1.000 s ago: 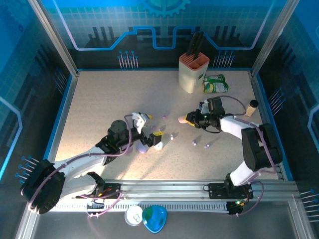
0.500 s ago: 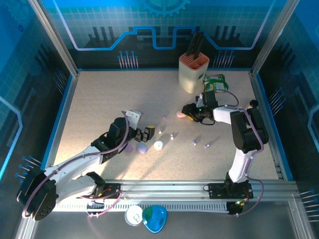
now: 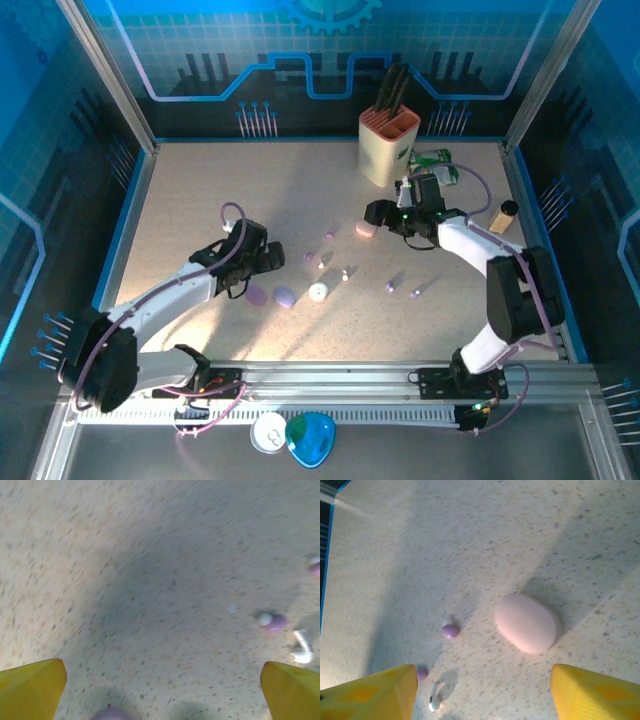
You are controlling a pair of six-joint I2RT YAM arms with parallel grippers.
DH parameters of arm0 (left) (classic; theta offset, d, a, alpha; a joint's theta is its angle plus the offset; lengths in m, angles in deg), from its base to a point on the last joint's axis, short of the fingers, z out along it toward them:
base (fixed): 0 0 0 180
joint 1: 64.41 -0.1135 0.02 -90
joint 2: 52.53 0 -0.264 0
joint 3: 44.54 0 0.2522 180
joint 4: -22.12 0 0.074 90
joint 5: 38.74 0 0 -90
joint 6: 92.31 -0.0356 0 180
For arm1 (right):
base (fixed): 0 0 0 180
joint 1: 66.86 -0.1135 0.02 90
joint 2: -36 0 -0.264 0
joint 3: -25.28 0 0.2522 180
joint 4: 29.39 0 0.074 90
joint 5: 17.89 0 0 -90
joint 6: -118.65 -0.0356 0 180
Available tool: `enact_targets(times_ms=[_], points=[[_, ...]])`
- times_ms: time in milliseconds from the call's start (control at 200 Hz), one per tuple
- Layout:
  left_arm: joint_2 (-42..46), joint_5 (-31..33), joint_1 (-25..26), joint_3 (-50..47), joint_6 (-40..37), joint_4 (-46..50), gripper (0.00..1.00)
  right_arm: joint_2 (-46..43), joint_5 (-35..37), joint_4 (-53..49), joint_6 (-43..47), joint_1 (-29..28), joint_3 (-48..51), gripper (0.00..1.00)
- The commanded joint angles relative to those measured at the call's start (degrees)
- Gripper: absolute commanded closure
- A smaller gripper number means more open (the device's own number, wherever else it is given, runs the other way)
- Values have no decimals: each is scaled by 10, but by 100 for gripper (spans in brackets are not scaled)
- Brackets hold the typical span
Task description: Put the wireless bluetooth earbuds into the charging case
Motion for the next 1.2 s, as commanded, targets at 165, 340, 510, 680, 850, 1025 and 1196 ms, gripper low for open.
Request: enact_targets(times_ms=[165,340,510,680,850,1025,1196], points=[[-63,-20,-19,71,182,199,1,-75,78,-87,57,-71,8,28],[-62,-74,-35,49,277,205,1,-90,76,-92,59,-81,19,28],[-90,-123,-56,44,327,211,1,-91,76,-89,55,-84,30,28],[-128,-180,-64,30,347,176,12,-92,67,-86,55,-86,32,28],[-148,-214,-82,2,365,131,22,-94,66,-85,55,-87,38,28],[-167,-221,-103,5,339,126,30,-97,60,-77,50,-88,47,28],[-178,-275,-128,-1,300,103,28,-103,57,-76,48,-89,49,28]])
